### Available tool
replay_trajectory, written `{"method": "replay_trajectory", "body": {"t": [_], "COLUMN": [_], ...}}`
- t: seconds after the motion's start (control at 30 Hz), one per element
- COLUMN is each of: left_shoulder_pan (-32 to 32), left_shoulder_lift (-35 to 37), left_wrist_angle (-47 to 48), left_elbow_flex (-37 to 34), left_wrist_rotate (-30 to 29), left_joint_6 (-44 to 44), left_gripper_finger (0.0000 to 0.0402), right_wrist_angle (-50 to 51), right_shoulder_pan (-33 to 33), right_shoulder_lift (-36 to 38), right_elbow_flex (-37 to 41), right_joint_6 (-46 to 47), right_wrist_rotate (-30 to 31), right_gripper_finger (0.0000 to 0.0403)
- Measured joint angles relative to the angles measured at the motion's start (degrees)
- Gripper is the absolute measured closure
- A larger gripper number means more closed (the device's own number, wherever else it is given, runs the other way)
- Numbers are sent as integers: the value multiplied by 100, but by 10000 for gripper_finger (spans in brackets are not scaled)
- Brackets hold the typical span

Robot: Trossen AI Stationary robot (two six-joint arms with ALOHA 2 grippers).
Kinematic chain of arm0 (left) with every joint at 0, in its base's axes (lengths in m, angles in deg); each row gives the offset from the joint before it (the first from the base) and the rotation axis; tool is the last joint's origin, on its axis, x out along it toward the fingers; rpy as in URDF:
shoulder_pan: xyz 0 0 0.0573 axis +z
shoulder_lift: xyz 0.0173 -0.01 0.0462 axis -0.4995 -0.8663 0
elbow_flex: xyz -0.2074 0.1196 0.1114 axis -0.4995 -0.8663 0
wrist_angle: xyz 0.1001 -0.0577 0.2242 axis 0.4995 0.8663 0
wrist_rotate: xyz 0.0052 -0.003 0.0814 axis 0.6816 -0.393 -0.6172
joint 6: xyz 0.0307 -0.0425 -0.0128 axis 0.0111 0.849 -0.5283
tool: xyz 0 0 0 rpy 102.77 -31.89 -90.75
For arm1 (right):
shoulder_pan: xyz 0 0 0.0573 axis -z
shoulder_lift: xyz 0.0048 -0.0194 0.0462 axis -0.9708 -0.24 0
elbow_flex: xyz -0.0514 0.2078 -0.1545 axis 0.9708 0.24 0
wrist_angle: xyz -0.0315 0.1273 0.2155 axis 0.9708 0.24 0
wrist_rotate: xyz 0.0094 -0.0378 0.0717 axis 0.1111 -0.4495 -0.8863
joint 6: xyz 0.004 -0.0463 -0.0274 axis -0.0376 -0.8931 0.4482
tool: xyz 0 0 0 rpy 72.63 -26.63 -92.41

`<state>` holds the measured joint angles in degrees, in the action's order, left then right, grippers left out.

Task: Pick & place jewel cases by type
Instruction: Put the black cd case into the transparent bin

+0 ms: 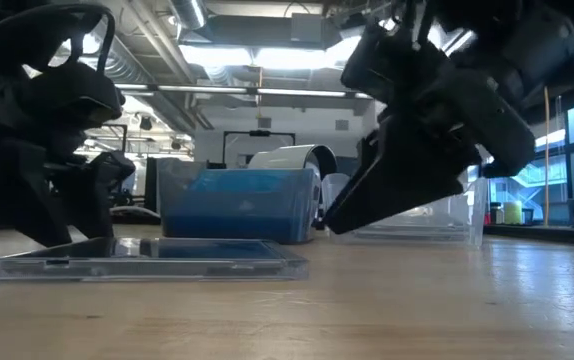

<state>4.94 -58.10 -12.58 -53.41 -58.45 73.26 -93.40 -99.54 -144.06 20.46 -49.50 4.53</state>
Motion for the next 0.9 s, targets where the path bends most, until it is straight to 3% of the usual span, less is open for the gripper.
{"method": "replay_trajectory", "body": {"t": [0.2,0.53,0.7,0.9], "left_shoulder_pan": [45,45,45,42], "left_shoulder_lift": [0,2,4,7], "left_wrist_angle": [-143,-143,-143,-143], "left_elbow_flex": [0,0,0,0], "left_wrist_rotate": [305,279,266,198], "left_joint_6": [-13,-13,-13,-13], "left_gripper_finger": [210,210,210,210], "right_wrist_angle": [885,1118,948,827], "right_shoulder_pan": [79,333,140,-311], "right_shoulder_lift": [0,0,0,0], "right_elbow_flex": [-499,-497,-497,-497], "right_joint_6": [-491,-269,-366,380], "right_wrist_rotate": [376,-85,-71,-70], "right_gripper_finger": [198,198,198,198]}}
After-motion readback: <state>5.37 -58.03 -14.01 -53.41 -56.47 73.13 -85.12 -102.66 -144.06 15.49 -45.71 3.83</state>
